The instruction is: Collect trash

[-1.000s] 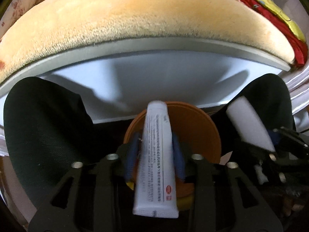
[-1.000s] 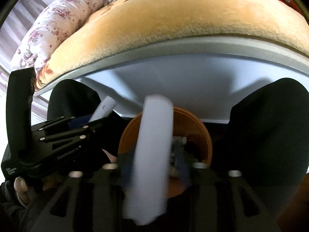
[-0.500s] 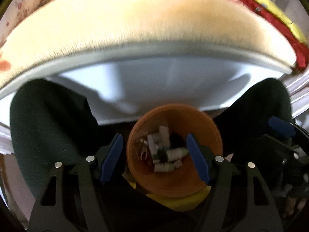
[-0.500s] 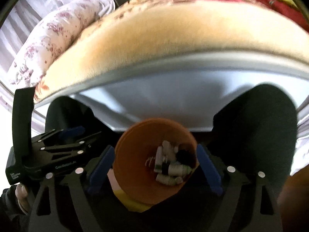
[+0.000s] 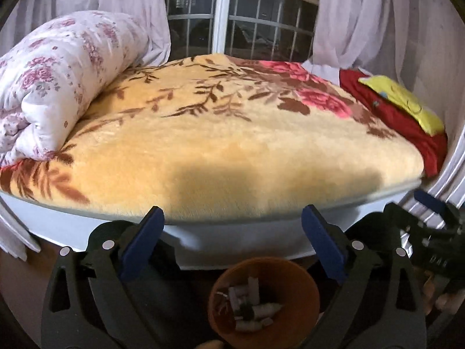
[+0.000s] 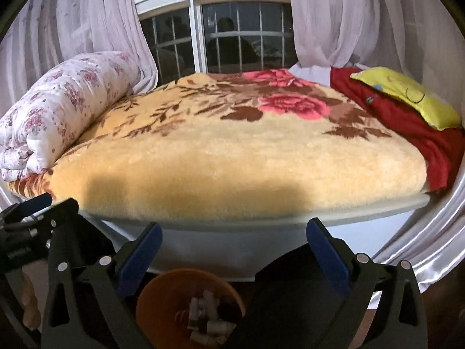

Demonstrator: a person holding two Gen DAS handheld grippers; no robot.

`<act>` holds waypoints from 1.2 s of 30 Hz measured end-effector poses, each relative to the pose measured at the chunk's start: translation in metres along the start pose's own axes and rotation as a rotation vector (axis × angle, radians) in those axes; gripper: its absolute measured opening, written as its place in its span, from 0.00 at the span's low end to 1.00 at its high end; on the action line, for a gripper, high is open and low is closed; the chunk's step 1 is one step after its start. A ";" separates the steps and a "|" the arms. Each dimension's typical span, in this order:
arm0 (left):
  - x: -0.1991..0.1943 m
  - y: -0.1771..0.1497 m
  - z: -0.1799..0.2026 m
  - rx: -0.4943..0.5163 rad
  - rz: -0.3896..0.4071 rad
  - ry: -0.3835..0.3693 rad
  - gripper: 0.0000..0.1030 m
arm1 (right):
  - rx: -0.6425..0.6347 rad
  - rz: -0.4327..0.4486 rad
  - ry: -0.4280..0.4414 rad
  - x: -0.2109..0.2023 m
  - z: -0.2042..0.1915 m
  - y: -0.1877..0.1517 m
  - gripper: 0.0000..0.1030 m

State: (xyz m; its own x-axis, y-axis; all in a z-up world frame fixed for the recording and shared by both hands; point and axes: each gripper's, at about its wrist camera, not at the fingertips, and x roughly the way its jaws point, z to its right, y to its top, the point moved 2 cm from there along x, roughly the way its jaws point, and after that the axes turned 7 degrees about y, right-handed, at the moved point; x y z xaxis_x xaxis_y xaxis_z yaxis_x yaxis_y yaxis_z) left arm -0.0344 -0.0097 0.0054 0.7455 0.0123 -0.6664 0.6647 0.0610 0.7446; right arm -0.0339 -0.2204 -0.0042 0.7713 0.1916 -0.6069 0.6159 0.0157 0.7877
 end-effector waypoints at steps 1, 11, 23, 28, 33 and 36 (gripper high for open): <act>0.000 0.002 -0.003 -0.010 0.002 0.002 0.90 | 0.001 0.004 0.001 0.000 -0.002 0.000 0.95; 0.000 0.007 -0.009 -0.023 0.021 0.048 0.90 | -0.022 0.015 0.013 -0.003 -0.014 -0.002 0.95; 0.004 0.004 -0.007 -0.010 0.013 0.069 0.90 | -0.012 0.000 0.017 0.000 -0.013 -0.006 0.95; 0.006 0.002 -0.008 -0.006 0.010 0.068 0.90 | -0.002 0.002 0.019 0.000 -0.012 -0.007 0.95; 0.007 0.001 -0.009 -0.006 0.007 0.066 0.90 | -0.004 -0.002 0.020 0.001 -0.011 -0.007 0.95; 0.008 -0.002 -0.011 -0.006 0.004 0.063 0.90 | 0.002 -0.006 0.022 0.000 -0.011 -0.007 0.95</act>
State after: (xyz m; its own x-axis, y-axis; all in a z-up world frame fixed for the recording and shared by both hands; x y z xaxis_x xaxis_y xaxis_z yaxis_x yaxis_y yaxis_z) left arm -0.0303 0.0016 -0.0015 0.7430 0.0754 -0.6650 0.6617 0.0664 0.7469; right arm -0.0399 -0.2095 -0.0091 0.7638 0.2126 -0.6094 0.6210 0.0154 0.7837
